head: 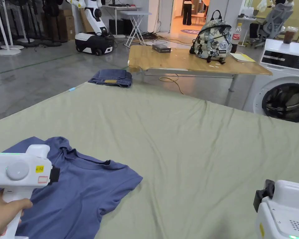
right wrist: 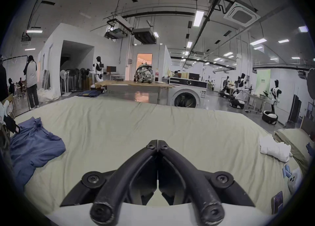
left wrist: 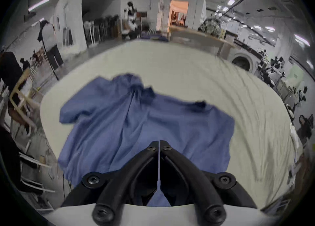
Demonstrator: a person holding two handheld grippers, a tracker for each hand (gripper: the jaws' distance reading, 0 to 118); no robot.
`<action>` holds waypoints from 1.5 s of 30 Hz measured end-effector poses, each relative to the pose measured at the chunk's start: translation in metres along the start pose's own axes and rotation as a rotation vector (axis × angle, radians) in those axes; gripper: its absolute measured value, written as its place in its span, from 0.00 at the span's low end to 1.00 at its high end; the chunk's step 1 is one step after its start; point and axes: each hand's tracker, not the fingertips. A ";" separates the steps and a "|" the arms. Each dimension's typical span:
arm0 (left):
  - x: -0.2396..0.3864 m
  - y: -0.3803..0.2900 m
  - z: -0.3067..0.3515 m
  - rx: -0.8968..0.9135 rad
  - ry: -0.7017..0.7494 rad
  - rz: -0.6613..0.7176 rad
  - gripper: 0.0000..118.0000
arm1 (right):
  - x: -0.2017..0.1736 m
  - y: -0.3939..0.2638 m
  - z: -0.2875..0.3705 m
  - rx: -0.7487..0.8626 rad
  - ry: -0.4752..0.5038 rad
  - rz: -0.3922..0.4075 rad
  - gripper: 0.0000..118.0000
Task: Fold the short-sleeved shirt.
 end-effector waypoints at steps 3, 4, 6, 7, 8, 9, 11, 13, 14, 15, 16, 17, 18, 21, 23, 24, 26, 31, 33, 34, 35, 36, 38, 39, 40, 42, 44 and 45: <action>-0.012 -0.003 -0.026 -0.109 -0.016 0.007 0.11 | -0.003 -0.006 -0.005 -0.033 0.001 0.003 0.00; -0.015 -0.003 -0.035 -0.138 -0.026 0.005 0.17 | -0.004 -0.008 -0.007 -0.045 0.001 -0.001 0.00; -0.018 -0.006 -0.053 -0.157 -0.001 0.015 0.64 | -0.005 -0.010 -0.005 -0.067 0.007 -0.012 0.00; -0.021 -0.004 -0.061 -0.166 -0.007 0.039 0.64 | -0.006 -0.012 -0.006 -0.075 0.010 -0.012 0.00; -0.023 -0.004 -0.067 -0.170 -0.003 0.056 0.64 | -0.007 -0.014 -0.007 -0.081 0.010 -0.007 0.00; -0.024 -0.003 -0.071 -0.167 -0.001 0.057 0.64 | -0.008 -0.016 -0.007 -0.085 0.012 -0.002 0.00; -0.017 -0.011 -0.063 -0.159 0.012 0.045 0.64 | -0.009 -0.019 -0.008 -0.093 0.015 0.008 0.00; -0.014 -0.007 -0.065 -0.175 0.025 0.011 0.64 | -0.009 -0.019 -0.008 -0.098 0.019 0.009 0.00; -0.017 -0.002 -0.073 -0.181 0.028 -0.009 0.64 | -0.009 -0.019 -0.008 -0.100 0.020 0.007 0.00; -0.015 -0.003 -0.074 -0.179 0.040 -0.029 0.60 | -0.009 -0.020 -0.008 -0.102 0.019 0.005 0.00; -0.011 -0.004 -0.075 -0.175 0.088 -0.070 0.52 | -0.010 -0.021 -0.008 -0.103 0.019 0.003 0.00; -0.004 -0.011 -0.069 -0.161 0.116 -0.108 0.43 | -0.009 -0.025 -0.010 -0.105 0.019 0.002 0.00; 0.004 -0.018 -0.060 -0.141 0.103 -0.120 0.28 | -0.009 -0.026 -0.010 -0.105 0.019 -0.001 0.00; 0.015 -0.028 -0.064 -0.126 0.089 -0.118 0.00 | -0.007 -0.027 -0.008 -0.107 0.016 -0.004 0.00; 0.016 -0.030 -0.069 -0.110 0.119 -0.146 0.00 | -0.006 -0.028 -0.007 -0.112 0.014 -0.006 0.00; 0.016 -0.030 -0.069 -0.103 0.120 -0.143 0.00 | -0.004 -0.029 -0.007 -0.114 0.014 -0.009 0.00; 0.012 -0.030 -0.059 -0.079 0.100 -0.114 0.00 | -0.001 -0.029 -0.005 -0.115 0.006 -0.014 0.00; 0.003 -0.019 -0.028 0.051 -0.003 -0.033 0.00 | 0.005 -0.026 -0.002 -0.105 -0.006 -0.017 0.00; 0.004 -0.011 -0.014 0.101 -0.005 -0.030 0.00 | 0.008 -0.024 -0.001 -0.099 -0.012 -0.018 0.00; 0.001 -0.006 -0.008 0.118 -0.027 -0.017 0.00 | 0.010 -0.023 0.000 -0.096 -0.015 -0.018 0.00; 0.000 0.000 -0.001 0.124 -0.041 0.000 0.00 | 0.012 -0.022 0.000 -0.094 -0.018 -0.018 0.00; 0.001 0.003 0.006 0.153 -0.053 0.010 0.00 | 0.013 -0.021 0.001 -0.091 -0.020 -0.020 0.00; 0.005 0.013 0.027 0.176 -0.091 0.007 0.00 | 0.016 -0.016 0.005 -0.083 -0.027 -0.025 0.00; 0.009 0.017 0.034 0.199 -0.083 -0.002 0.00 | 0.018 -0.015 0.007 -0.080 -0.031 -0.028 0.00; 0.013 0.022 0.043 0.236 -0.106 -0.014 0.00 | 0.021 -0.014 0.008 -0.077 -0.034 -0.032 0.00; 0.020 0.031 0.058 0.285 -0.139 -0.007 0.00 | 0.026 -0.016 0.008 -0.073 -0.041 -0.037 0.00; 0.033 0.045 0.077 0.325 -0.164 -0.011 0.00 | 0.030 -0.014 0.012 -0.064 -0.051 -0.036 0.00; 0.039 0.051 0.086 0.361 -0.179 -0.005 0.00 | 0.032 -0.012 0.014 -0.060 -0.055 -0.038 0.00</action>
